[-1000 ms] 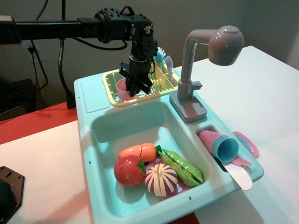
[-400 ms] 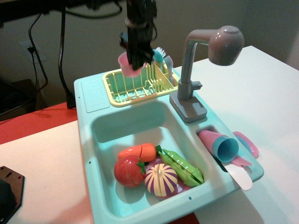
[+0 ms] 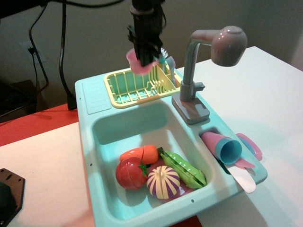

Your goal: Put cup from drying rack to sink

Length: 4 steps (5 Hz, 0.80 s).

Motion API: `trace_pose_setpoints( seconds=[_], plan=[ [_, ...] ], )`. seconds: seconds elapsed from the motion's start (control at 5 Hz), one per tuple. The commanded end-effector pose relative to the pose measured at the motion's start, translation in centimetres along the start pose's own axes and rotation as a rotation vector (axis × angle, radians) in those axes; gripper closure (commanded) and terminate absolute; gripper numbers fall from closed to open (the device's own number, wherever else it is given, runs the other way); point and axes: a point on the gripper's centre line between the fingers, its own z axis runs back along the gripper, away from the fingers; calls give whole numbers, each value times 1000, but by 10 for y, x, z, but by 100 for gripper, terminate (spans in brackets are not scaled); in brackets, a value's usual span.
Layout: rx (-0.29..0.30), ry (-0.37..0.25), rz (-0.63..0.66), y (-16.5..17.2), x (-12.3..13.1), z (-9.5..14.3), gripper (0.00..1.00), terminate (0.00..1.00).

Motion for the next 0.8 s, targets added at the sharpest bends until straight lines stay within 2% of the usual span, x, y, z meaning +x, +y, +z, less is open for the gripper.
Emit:
trace_pose_setpoints(
  seconds=[0.0,0.4,0.6],
  plan=[
    [-56,-68,-143,-40,-24,24,100,0],
    [-95,-17,-230,-78,-57,9,100,0],
    [-91,17,-185,-68,-63,-8,100,0]
  ],
)
